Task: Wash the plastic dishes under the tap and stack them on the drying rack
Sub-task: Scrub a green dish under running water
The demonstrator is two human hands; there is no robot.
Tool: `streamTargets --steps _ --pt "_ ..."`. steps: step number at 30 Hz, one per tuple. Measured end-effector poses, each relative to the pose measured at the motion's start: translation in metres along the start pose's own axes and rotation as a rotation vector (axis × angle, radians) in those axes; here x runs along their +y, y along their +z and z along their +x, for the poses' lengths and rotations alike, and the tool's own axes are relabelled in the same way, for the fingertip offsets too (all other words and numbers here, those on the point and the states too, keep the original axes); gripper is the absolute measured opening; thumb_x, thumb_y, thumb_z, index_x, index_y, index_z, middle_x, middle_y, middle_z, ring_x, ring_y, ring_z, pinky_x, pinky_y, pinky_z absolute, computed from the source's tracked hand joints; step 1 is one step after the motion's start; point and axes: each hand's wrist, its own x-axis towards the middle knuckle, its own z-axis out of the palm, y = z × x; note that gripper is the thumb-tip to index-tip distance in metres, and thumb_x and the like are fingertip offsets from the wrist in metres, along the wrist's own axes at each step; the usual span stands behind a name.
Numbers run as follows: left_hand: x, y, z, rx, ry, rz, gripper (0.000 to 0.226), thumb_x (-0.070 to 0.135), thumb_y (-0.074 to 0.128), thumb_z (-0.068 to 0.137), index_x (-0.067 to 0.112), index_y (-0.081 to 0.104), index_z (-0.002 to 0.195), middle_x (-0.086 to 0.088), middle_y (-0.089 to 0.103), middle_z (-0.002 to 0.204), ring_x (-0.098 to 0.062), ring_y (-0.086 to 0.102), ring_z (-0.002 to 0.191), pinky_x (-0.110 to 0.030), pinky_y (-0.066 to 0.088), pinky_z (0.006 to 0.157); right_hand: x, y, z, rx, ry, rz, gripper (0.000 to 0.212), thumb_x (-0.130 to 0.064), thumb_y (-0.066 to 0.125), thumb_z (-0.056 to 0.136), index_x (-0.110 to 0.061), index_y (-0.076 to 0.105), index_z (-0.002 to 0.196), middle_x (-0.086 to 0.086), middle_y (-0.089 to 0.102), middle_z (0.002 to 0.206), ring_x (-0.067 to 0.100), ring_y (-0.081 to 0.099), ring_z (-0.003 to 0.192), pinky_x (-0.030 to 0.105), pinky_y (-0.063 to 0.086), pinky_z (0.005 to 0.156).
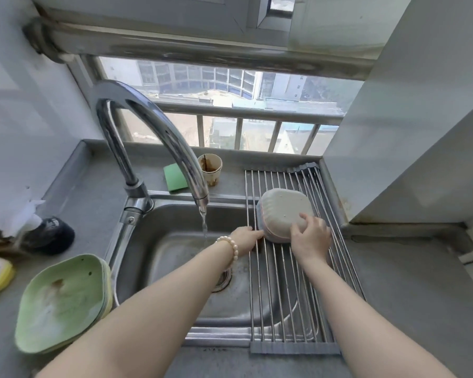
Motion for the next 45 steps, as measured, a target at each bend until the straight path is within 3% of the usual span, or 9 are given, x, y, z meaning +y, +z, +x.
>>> streamTargets --steps 9,13,20,23,27,32,37,42,45 --pt "-0.089 -0.075 -0.063 -0.097 -0.134 0.258 0.027 0.015 0.053 0.092 0.013 0.065 0.116 -0.008 0.066 0.112 -0.02 0.061 0.097 -0.03 0.045 0.075 -0.075 0.062 -0.118 -0.346 -0.15 0.024 0.004 -0.019 0.056 0.082 -0.022 0.053 0.082 0.001 0.062 0.092 0.024 0.056 0.094 0.037 0.044 0.086" --pt "-0.12 -0.121 -0.095 0.039 -0.141 0.101 0.016 0.001 0.054 0.09 0.01 0.068 0.09 -0.008 0.061 0.089 -0.014 0.056 0.071 -0.022 0.041 0.061 -0.117 0.088 -0.154 -0.566 -0.158 0.004 0.005 -0.026 0.056 0.083 -0.021 0.057 0.082 0.002 0.068 0.09 0.024 0.061 0.09 0.03 0.044 0.074" --pt "-0.156 -0.183 -0.136 0.408 -0.014 -0.152 0.029 -0.016 0.041 0.085 -0.01 0.064 0.102 -0.005 0.061 0.073 -0.011 0.053 0.061 -0.007 0.04 0.043 -0.179 0.121 -0.199 -0.788 -0.288 -0.036 0.035 -0.048 0.059 0.087 -0.019 0.055 0.07 0.003 0.066 0.075 0.024 0.06 0.074 0.03 0.043 0.062" --pt "-0.168 -0.196 -0.144 0.482 0.013 -0.199 0.031 -0.015 0.042 0.085 -0.003 0.067 0.098 -0.003 0.063 0.072 -0.009 0.055 0.06 -0.008 0.042 0.044 -0.191 0.126 -0.211 -0.782 -0.314 -0.126 0.039 -0.048 0.066 0.083 -0.018 0.049 0.064 -0.002 0.056 0.067 0.018 0.051 0.066 0.027 0.033 0.058" --pt "-0.185 -0.209 -0.147 0.535 0.016 -0.177 0.027 -0.01 0.045 0.087 0.002 0.068 0.093 -0.001 0.066 0.075 -0.009 0.057 0.063 -0.009 0.043 0.046 -0.196 0.139 -0.223 -0.814 -0.312 -0.195 0.019 -0.026 0.059 0.084 -0.012 0.057 0.071 0.01 0.069 0.084 0.028 0.066 0.082 0.027 0.048 0.063" --pt "-0.202 -0.224 -0.144 0.647 0.014 -0.073 0.024 0.001 0.051 0.088 0.017 0.069 0.084 -0.003 0.07 0.084 -0.014 0.058 0.067 -0.025 0.051 0.059 -0.2 0.133 -0.22 -0.88 -0.324 -0.141 0.025 -0.014 0.045 0.086 -0.001 0.063 0.075 0.018 0.071 0.076 0.026 0.064 0.06 0.034 0.056 0.066" --pt "-0.2 -0.229 -0.142 0.736 0.044 0.261 0.027 0.029 0.054 0.093 0.019 0.066 0.114 -0.003 0.063 0.116 -0.021 0.049 0.117 -0.034 0.042 0.1 -0.192 0.097 -0.192 -0.847 -0.43 -0.141 0.033 -0.01 0.037 0.092 -0.009 0.056 0.065 0.012 0.067 0.066 0.016 0.052 0.044 0.025 0.047 0.051" --pt "-0.182 -0.217 -0.144 0.415 0.077 0.068 0.03 0.035 0.046 0.098 0.012 0.066 0.097 0.0 0.061 0.078 -0.013 0.055 0.073 -0.016 0.042 0.062 -0.18 0.067 -0.154 -0.675 -0.471 -0.065 0.043 -0.026 0.045 0.1 -0.012 0.053 0.06 -0.001 0.053 0.052 0.015 0.048 0.047 0.019 0.034 0.043" --pt "-0.179 -0.201 -0.138 0.319 0.084 -0.172 0.028 0.026 0.041 0.101 0.009 0.063 0.103 -0.005 0.06 0.084 -0.017 0.055 0.076 -0.027 0.048 0.071 -0.174 0.07 -0.153 -0.371 -0.565 -0.229 0.029 -0.026 0.055 0.095 -0.009 0.062 0.073 0.01 0.065 0.077 0.029 0.061 0.078 0.03 0.04 0.064"
